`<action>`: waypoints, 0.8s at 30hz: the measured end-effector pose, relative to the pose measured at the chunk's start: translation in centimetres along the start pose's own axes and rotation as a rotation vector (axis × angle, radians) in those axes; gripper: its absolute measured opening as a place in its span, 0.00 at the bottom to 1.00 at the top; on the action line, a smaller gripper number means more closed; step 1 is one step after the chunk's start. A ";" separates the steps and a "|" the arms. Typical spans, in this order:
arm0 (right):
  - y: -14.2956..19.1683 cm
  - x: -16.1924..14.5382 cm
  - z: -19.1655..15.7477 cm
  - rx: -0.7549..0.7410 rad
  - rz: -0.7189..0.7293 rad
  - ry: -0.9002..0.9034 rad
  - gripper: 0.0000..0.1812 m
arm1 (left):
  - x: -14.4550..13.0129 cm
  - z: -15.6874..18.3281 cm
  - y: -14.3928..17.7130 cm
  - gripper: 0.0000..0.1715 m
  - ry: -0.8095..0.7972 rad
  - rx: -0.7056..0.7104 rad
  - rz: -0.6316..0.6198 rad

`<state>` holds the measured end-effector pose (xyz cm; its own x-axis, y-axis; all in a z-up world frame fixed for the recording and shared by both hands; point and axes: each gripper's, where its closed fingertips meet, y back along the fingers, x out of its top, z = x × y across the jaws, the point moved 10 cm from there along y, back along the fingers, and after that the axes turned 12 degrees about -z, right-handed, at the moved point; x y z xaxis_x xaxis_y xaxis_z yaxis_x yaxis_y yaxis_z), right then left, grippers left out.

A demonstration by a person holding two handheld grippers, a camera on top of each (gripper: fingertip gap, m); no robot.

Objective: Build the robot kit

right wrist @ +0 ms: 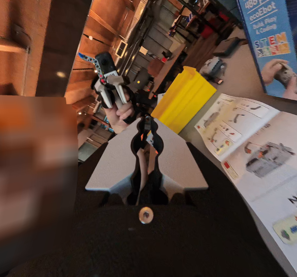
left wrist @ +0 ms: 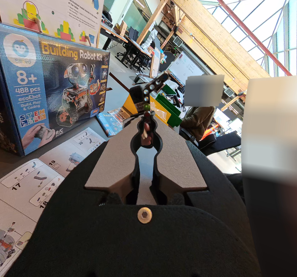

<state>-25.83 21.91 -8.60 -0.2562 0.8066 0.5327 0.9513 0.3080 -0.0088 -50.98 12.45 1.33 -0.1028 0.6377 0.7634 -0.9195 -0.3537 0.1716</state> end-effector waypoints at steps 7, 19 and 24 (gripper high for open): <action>-0.9 -0.1 2.2 0.120 -0.019 -0.112 0.03 | -0.4 -1.9 -0.4 0.03 0.129 -0.027 0.020; 0.9 0.0 2.4 0.180 -0.001 -0.157 0.03 | -1.7 -4.2 -5.3 0.03 0.323 -0.087 -0.097; 2.4 0.3 2.2 0.181 0.046 -0.146 0.03 | -1.9 -4.4 -6.1 0.03 0.341 -0.044 -0.124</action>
<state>-23.96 24.00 -10.36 -0.2479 0.8821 0.4006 0.9197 0.3443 -0.1889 -46.85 16.41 -3.87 -0.1034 0.8681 0.4854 -0.9474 -0.2345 0.2176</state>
